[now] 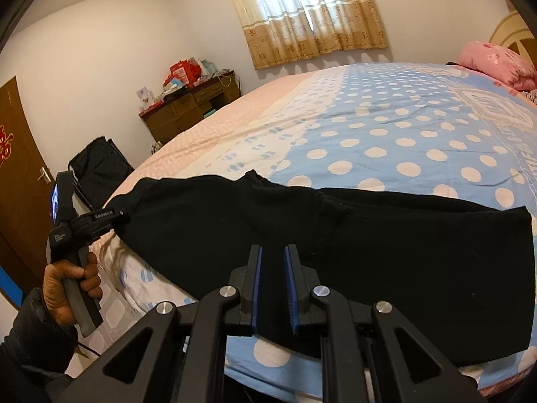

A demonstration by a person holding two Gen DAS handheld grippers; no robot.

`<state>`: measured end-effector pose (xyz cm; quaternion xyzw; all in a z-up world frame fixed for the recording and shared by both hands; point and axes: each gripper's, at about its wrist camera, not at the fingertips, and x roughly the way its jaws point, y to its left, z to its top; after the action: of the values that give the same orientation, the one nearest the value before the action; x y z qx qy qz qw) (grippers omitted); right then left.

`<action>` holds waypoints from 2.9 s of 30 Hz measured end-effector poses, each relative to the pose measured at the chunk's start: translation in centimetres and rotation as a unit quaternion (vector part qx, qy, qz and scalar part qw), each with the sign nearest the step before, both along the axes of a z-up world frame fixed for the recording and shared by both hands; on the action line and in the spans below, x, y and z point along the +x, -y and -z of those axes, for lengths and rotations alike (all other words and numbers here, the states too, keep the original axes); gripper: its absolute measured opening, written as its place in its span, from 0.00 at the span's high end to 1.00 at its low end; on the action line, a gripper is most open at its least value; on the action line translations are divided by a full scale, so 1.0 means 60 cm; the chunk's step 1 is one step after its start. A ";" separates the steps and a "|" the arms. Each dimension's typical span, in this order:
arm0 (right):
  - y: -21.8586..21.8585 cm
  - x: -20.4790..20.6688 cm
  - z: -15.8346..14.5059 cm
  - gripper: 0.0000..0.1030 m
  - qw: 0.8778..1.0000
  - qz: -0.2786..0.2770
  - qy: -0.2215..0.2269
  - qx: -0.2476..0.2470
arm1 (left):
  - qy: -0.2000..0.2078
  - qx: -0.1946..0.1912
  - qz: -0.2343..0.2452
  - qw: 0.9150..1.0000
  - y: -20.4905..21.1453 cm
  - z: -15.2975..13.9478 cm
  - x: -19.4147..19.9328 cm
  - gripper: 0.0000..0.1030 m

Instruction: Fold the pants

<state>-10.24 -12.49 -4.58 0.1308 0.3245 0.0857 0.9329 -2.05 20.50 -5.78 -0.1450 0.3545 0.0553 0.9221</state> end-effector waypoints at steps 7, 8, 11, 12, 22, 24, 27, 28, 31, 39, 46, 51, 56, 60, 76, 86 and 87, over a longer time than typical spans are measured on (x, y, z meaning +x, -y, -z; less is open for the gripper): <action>0.015 -0.011 -0.002 0.86 1.000 0.008 0.007 0.012 | -0.011 0.010 -0.006 1.000 0.010 -0.005 0.003 0.78; 0.016 -0.013 -0.001 0.86 1.000 0.009 0.007 0.013 | -0.013 0.020 -0.006 1.000 0.014 -0.007 0.004 0.78; 0.023 -0.018 -0.003 0.86 1.000 0.017 0.011 0.017 | -0.009 0.066 -0.006 0.998 0.037 -0.015 0.002 0.78; 0.025 -0.019 -0.004 0.86 1.000 0.019 0.013 0.018 | -0.007 0.080 -0.006 0.997 0.046 -0.021 0.003 0.78; 0.061 -0.029 0.003 0.86 0.997 0.055 0.011 0.043 | 0.020 0.115 0.004 0.993 0.080 -0.062 -0.003 0.78; 0.063 -0.031 0.004 0.86 0.997 0.057 0.011 0.046 | 0.024 0.117 0.005 0.993 0.085 -0.066 -0.005 0.78; 0.064 -0.033 0.003 0.86 0.997 0.057 0.014 0.046 | 0.029 0.113 0.008 0.993 0.089 -0.071 -0.007 0.78; 0.065 -0.033 0.003 0.86 0.997 0.057 0.015 0.045 | 0.030 0.114 0.010 0.993 0.092 -0.071 -0.006 0.78; 0.066 -0.032 0.005 0.86 0.997 0.057 0.011 0.047 | 0.025 0.117 0.008 0.993 0.093 -0.065 -0.004 0.78; 0.066 -0.029 0.013 0.86 0.997 0.053 0.000 0.049 | 0.000 0.097 -0.010 0.995 0.072 -0.041 0.005 0.78; 0.058 -0.025 0.020 0.86 0.998 0.048 -0.013 0.043 | -0.007 0.088 -0.016 0.996 0.063 -0.026 0.004 0.78; 0.052 -0.024 0.021 0.86 0.998 0.044 -0.017 0.039 | -0.013 0.083 -0.019 0.996 0.056 -0.020 0.003 0.78; 0.049 -0.022 0.018 0.86 0.998 0.044 -0.015 0.035 | -0.012 0.069 -0.018 0.997 0.050 -0.023 0.000 0.78; 0.057 -0.023 0.019 0.86 0.997 0.058 -0.015 0.038 | 0.018 0.061 0.000 0.998 0.058 -0.049 -0.013 0.78; 0.131 -0.046 0.022 0.86 0.989 0.120 -0.009 0.091 | 0.164 0.059 0.271 0.947 0.282 -0.141 -0.115 0.79; 0.199 -0.079 0.005 0.86 0.981 0.151 0.013 0.117 | 0.159 0.089 0.458 0.870 0.442 -0.103 -0.168 0.79; 0.205 -0.083 0.003 0.86 0.981 0.156 0.015 0.118 | 0.148 0.095 0.470 0.865 0.457 -0.091 -0.168 0.79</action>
<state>-15.21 -24.78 -4.78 0.2874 0.2739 -0.0209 0.9176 -12.13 -6.89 -0.31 0.1201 0.2328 -0.3736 0.8898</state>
